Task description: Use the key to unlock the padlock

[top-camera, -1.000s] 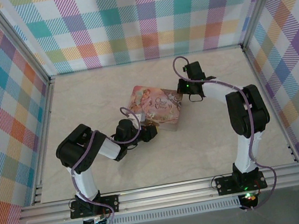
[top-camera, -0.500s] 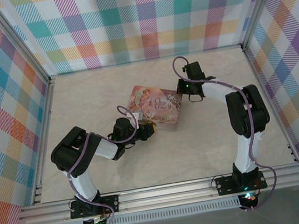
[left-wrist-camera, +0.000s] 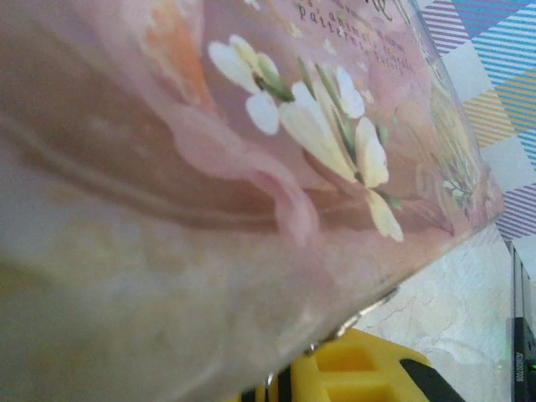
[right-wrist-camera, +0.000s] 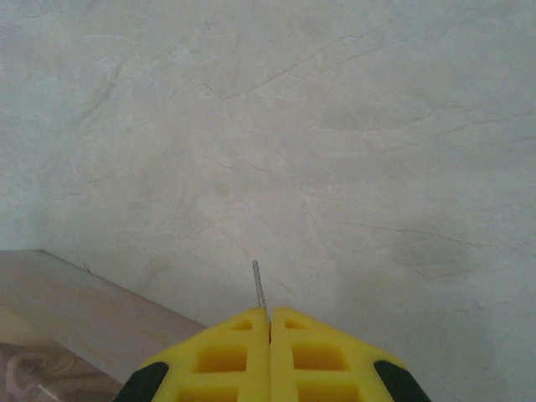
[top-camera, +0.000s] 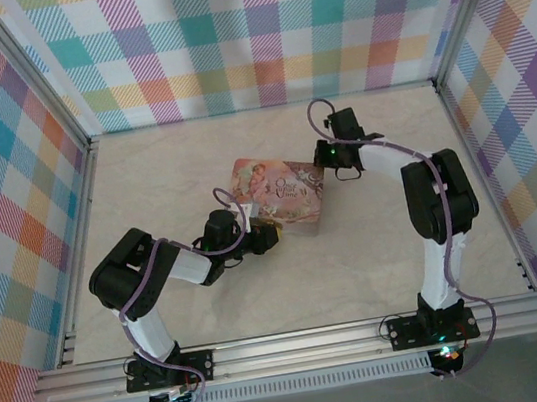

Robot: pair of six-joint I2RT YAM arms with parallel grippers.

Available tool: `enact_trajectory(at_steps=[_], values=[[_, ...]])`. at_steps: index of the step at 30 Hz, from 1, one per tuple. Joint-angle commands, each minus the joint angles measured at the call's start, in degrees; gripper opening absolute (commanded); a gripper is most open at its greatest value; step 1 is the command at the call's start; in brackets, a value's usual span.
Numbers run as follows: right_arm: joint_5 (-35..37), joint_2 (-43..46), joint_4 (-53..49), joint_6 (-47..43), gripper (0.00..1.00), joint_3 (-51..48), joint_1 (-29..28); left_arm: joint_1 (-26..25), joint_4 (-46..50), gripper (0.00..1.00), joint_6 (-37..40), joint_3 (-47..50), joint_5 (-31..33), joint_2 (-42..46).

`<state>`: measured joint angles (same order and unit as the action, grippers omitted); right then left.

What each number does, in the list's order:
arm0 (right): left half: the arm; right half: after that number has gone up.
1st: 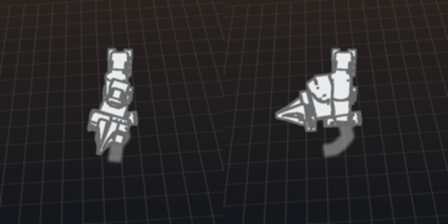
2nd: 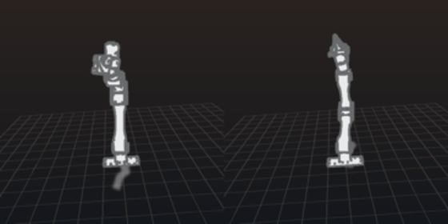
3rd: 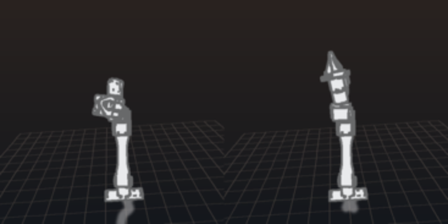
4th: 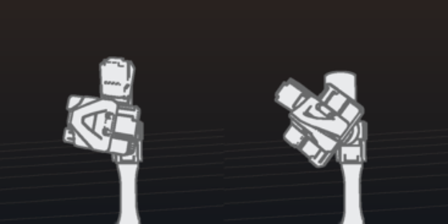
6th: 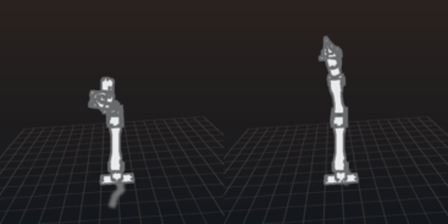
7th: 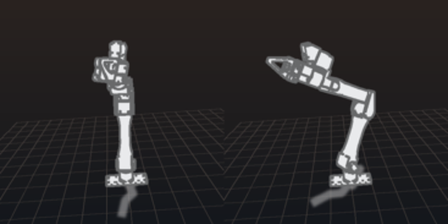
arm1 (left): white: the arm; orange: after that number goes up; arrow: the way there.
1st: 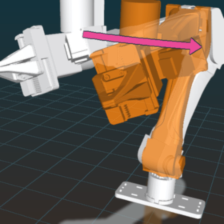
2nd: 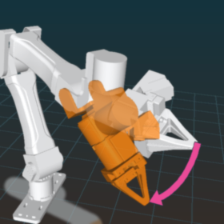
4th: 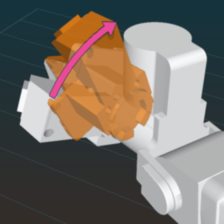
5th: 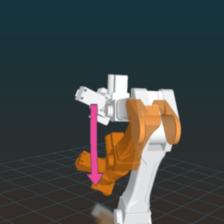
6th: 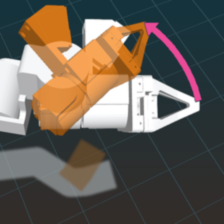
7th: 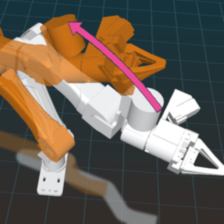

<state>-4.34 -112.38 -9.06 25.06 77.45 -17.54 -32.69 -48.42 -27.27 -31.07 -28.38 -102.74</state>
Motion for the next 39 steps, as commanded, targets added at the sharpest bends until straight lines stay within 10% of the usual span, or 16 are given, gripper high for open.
enact_trajectory(at_steps=[1, 27, 39], values=[[-3.1, -2.9, -3.0, 0.7, 0.0, 3.3, -1.3, 0.5, 0.3, 0.17, -0.8, -1.1, -1.6, -1.1], [4.6, 8.4, -5.0, 1.5, 0.0, -9.6, 3.0, -0.5, 1.3, 0.17, -2.4, -2.1, -1.7, -0.9], [3.1, 2.0, -8.0, 0.6, 0.0, -0.2, -1.3, -2.6, 1.9, 0.22, -3.7, -3.9, -1.2, -2.9]])
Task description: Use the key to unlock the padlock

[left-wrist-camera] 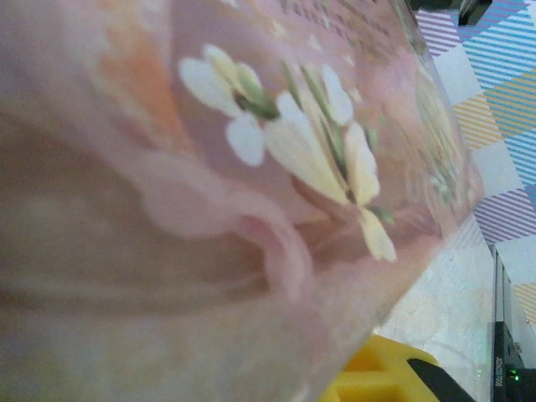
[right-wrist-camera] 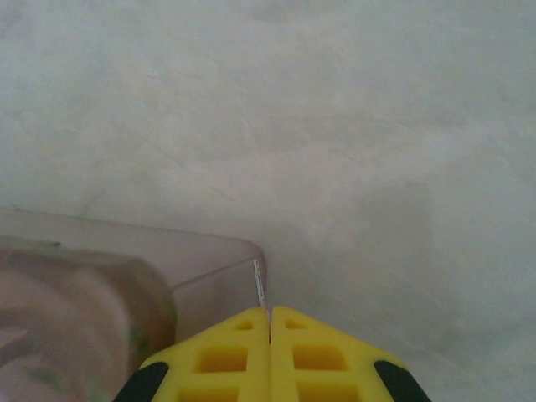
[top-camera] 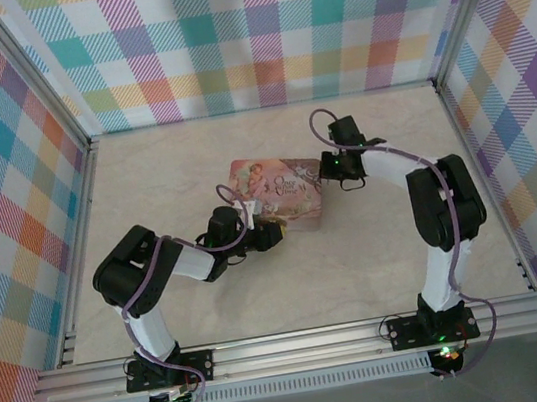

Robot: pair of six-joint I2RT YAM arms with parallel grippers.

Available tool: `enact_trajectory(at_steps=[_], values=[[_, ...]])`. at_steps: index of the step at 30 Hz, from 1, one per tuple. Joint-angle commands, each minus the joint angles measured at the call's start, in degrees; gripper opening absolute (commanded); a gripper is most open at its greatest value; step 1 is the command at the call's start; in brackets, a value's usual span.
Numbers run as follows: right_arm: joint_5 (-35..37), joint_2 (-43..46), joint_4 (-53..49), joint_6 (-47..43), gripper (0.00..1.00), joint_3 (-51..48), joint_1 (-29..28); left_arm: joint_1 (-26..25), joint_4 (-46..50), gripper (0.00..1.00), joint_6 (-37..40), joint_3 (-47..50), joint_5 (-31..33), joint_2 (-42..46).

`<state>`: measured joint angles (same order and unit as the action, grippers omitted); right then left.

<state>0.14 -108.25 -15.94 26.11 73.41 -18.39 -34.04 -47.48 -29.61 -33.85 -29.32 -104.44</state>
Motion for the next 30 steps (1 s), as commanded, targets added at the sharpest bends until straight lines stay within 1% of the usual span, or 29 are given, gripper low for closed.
enact_trajectory(at_steps=[1, 7, 12, 17, 22, 27, 30], values=[[-1.5, -3.2, -1.7, -0.8, 0.0, 5.4, -0.6, -1.6, 0.9, 0.22, -1.5, -1.3, -0.3, -1.6], [-2.0, -7.7, -4.6, -3.2, 0.0, 11.6, -0.5, -2.5, -1.3, 0.23, -4.1, -2.3, 0.1, -4.0], [-1.8, -5.3, -4.3, -4.1, 0.0, 9.1, 0.7, -2.6, -2.7, 0.21, -6.6, -3.1, 0.5, -4.2], [-2.5, 1.0, -3.1, -4.4, 0.0, 2.7, 3.6, -2.6, -1.7, 0.21, -9.0, -4.7, 0.7, -3.4], [-4.4, 7.8, -1.9, -4.9, 0.0, -3.6, 4.6, -2.6, 0.6, 0.21, -10.6, -6.5, 1.2, -3.1], [-8.6, 15.9, 0.7, -4.2, 0.0, -9.9, 5.3, -2.6, 3.8, 0.2, -12.0, -8.1, 1.2, -2.2], [-12.2, 21.3, 2.2, -3.5, 0.0, -13.1, 5.7, -2.5, 8.0, 0.2, -11.7, -9.2, 1.6, -1.1]])
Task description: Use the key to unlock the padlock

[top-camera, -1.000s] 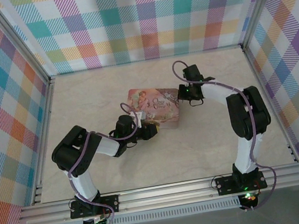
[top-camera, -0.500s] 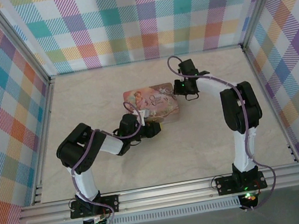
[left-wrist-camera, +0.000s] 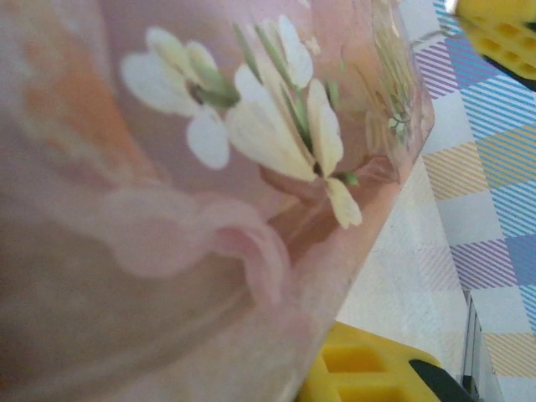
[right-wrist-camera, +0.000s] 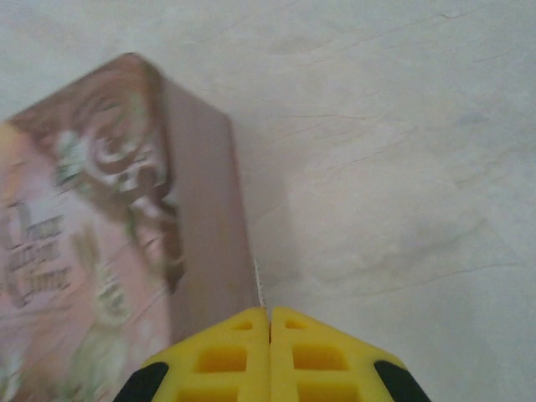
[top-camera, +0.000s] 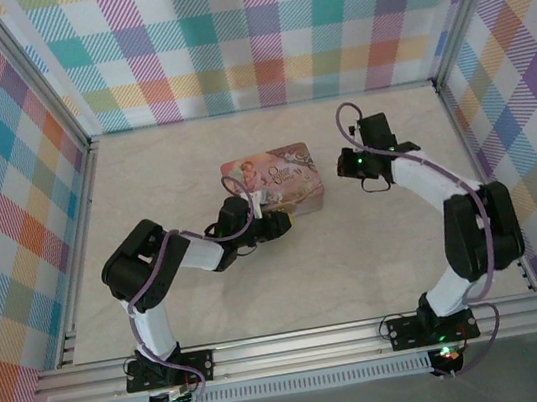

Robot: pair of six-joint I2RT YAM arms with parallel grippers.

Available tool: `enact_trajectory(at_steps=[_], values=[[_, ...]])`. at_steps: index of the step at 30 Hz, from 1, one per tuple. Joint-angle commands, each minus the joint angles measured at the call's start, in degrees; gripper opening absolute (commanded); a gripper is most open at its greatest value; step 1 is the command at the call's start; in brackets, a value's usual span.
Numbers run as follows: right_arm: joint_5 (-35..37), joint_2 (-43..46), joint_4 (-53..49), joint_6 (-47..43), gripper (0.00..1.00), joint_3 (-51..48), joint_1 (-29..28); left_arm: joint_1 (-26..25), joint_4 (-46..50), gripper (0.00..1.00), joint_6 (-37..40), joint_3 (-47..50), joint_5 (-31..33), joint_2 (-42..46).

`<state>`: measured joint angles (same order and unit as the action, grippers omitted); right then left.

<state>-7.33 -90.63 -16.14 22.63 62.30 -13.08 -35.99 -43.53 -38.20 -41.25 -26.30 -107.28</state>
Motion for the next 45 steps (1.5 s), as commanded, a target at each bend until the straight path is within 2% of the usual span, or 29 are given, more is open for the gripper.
enact_trajectory(at_steps=[1, 10, 20, 30, 35, 45], values=[[-5.7, 5.5, 2.6, 0.1, 0.0, -2.9, 0.5, -0.7, 6.1, 0.2, -3.2, -2.5, -1.5, 2.1], [-15.9, 19.9, 5.4, 2.8, 0.0, -11.1, 0.9, -0.7, 17.9, 0.21, -4.8, -6.4, -1.7, 5.1], [-24.4, 32.1, 12.7, 12.9, 0.0, -21.7, 1.1, -0.5, 27.7, 0.21, -7.1, -11.5, -3.4, 7.7], [-26.8, 38.4, 17.7, 20.2, 0.0, -30.0, 1.0, -0.2, 27.2, 0.21, -12.2, -14.4, -5.6, 8.1], [-29.2, 40.2, 24.3, 26.4, 0.0, -33.7, 0.6, 0.0, 24.9, 0.21, -13.9, -14.2, -6.3, 8.4], [-30.2, 43.7, 32.2, 36.3, 0.0, -36.7, 0.3, 0.1, 21.5, 0.21, -15.5, -13.1, -7.5, 8.9]])
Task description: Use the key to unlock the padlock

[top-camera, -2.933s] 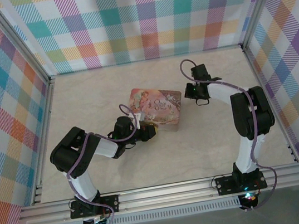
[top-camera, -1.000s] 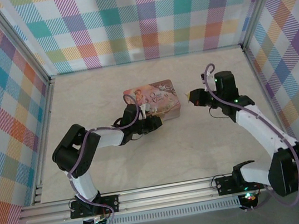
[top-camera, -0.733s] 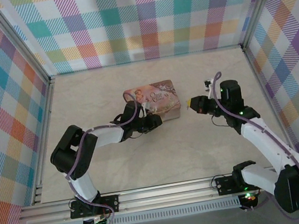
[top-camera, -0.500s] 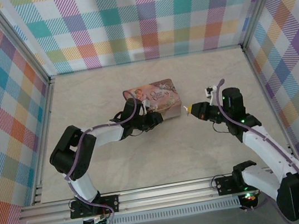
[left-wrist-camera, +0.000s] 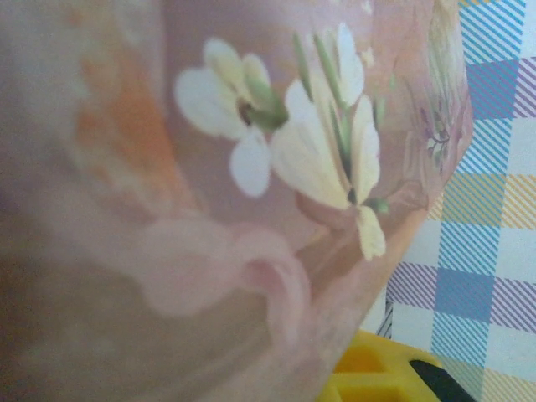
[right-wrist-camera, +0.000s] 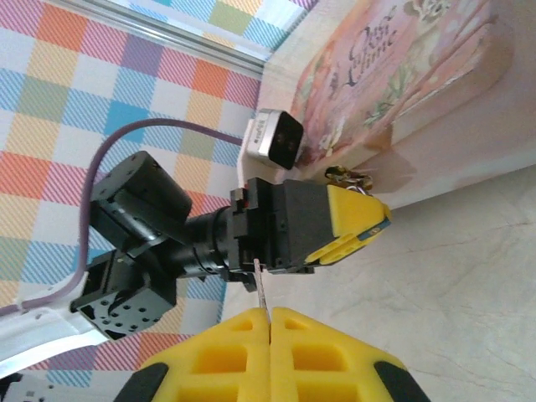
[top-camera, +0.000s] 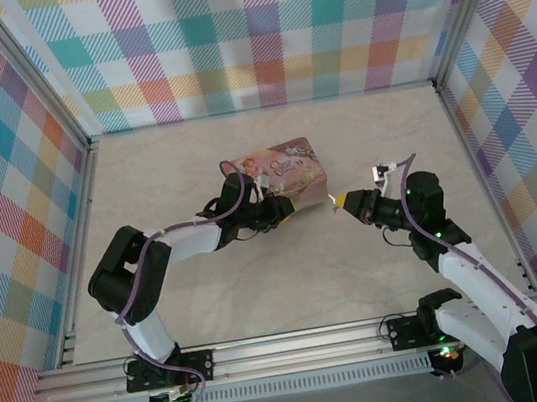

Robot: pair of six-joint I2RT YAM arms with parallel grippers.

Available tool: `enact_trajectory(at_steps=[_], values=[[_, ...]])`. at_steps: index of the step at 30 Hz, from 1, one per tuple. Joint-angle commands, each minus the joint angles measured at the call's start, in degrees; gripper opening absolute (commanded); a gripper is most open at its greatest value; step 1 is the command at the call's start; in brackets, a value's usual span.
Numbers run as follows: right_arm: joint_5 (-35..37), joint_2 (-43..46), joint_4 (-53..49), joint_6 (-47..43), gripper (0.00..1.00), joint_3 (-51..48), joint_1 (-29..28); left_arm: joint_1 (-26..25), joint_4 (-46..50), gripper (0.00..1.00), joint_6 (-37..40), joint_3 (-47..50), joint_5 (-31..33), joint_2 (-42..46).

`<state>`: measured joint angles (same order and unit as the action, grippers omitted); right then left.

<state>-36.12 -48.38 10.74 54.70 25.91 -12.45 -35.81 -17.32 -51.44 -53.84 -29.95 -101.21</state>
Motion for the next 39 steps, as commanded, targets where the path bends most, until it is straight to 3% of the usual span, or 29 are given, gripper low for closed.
enact_trajectory(at_steps=[1, 9, 18, 23, 28, 39], values=[[-1.3, 1.8, 5.3, 5.0, 0.0, -0.3, -0.3, 0.0, -4.8, 0.21, -2.3, -0.5, -3.9, 2.7], [-0.7, 1.4, 8.8, 12.7, 0.0, -0.5, -0.3, 0.1, -6.3, 0.21, -2.9, -0.1, -4.5, 2.8], [0.1, -3.5, 22.1, 27.0, 0.0, -6.1, -0.7, 0.1, -6.6, 0.21, -2.9, -0.2, -4.9, 2.8], [1.2, -4.7, 22.9, 33.3, 0.0, -8.6, -1.1, 0.1, -6.8, 0.21, -3.1, -0.3, -5.2, 2.9], [2.1, -7.2, 21.5, 34.7, 0.0, -9.1, -3.7, 0.2, -7.6, 0.21, -3.5, 0.0, -5.6, 2.9], [8.1, -20.6, 40.2, 35.5, 0.0, -11.0, -12.0, 0.2, -10.0, 0.21, -4.8, 0.9, -5.8, 3.1]])
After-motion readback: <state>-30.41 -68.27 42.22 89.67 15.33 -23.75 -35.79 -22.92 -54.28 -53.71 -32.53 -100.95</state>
